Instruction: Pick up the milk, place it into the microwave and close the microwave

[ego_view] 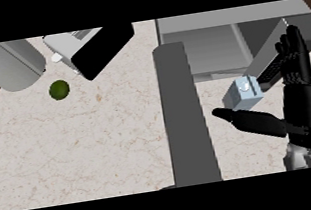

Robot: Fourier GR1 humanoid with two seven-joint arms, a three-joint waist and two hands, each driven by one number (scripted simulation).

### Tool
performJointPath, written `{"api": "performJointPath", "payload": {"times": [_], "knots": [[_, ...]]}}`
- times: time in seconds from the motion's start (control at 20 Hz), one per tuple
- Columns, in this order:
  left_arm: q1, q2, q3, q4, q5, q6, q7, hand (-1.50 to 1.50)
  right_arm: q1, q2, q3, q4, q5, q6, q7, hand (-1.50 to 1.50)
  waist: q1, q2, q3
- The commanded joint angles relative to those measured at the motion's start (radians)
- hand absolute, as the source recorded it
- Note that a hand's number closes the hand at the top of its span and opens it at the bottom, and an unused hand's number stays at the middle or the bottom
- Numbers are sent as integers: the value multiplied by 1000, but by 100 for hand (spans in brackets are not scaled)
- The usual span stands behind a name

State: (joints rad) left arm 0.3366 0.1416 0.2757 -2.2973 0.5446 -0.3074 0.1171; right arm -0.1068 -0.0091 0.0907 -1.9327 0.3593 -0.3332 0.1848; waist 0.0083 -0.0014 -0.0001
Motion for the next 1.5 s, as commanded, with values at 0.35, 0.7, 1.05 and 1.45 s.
{"api": "performJointPath", "payload": {"times": [0.35,0.7,1.05,1.45], "knots": [[100,-5,124,11,117,-145,-22,-150,116,9,-92,258,-80,-77,-252,-150,-2,1,0],[169,-32,197,-5,151,-225,-50,-150,98,-4,-185,525,-166,-73,-436,-150,2,1,1],[213,-53,225,-64,199,-241,-13,-150,16,-35,-273,832,-215,-51,-667,-150,8,2,1],[231,-93,262,-48,232,-309,1,-150,-88,-75,-321,1102,-223,-45,-801,-150,5,2,1]]}}
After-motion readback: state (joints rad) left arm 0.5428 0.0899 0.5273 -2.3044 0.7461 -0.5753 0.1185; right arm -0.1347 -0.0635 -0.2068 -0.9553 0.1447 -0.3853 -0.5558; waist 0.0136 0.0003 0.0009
